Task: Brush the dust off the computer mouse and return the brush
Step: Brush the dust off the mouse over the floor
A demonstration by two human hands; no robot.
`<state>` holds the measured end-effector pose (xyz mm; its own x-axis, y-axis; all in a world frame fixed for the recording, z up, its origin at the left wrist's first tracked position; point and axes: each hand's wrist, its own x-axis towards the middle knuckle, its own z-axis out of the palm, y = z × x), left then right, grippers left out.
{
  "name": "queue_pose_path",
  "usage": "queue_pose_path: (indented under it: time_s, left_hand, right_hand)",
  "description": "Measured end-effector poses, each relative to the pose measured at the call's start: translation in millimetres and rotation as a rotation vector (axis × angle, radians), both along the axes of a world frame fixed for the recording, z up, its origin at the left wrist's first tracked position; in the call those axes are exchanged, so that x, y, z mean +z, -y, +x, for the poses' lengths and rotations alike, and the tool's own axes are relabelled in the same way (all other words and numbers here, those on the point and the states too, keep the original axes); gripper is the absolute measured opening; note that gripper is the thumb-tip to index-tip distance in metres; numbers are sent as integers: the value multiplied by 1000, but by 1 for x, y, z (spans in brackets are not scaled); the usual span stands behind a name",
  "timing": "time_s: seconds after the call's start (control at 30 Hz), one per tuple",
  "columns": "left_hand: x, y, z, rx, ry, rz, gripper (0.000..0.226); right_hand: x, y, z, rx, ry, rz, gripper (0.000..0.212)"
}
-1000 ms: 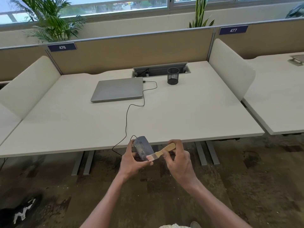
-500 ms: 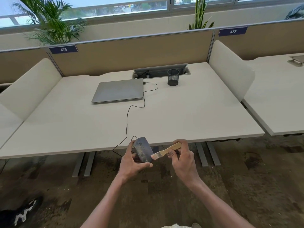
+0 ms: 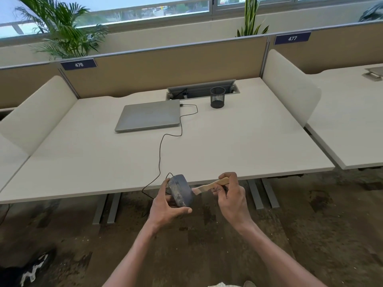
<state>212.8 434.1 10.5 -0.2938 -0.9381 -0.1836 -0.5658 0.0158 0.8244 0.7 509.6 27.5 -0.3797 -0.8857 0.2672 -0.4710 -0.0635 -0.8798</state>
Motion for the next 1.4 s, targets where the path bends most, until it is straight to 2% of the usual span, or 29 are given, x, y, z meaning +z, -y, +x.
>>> queue_pose_path:
  time_s: [0.1, 0.27, 0.43, 0.57, 1.07, 1.4]
  left_hand:
    - [-1, 2, -2, 0, -13, 5, 126]
    - [-8, 8, -1, 4, -6, 20, 132]
    - [-3, 12, -1, 7, 9, -10, 126]
    - [-1, 15, -6, -14, 0, -22, 126]
    - [-8, 23, -6, -120, 50, -1, 135]
    - [-10, 26, -6, -137, 29, -22, 132]
  right_hand:
    - [1, 4, -6, -12, 8, -9, 25]
    - [2, 4, -11, 121, -13, 23, 21]
    - [10, 0, -22, 205, 3, 105, 25]
    - [22, 4, -16, 247, -67, 113, 28]
    - [61, 50, -1, 298, -310, -5, 24]
    - [54, 75, -6, 230, -305, -35, 29]
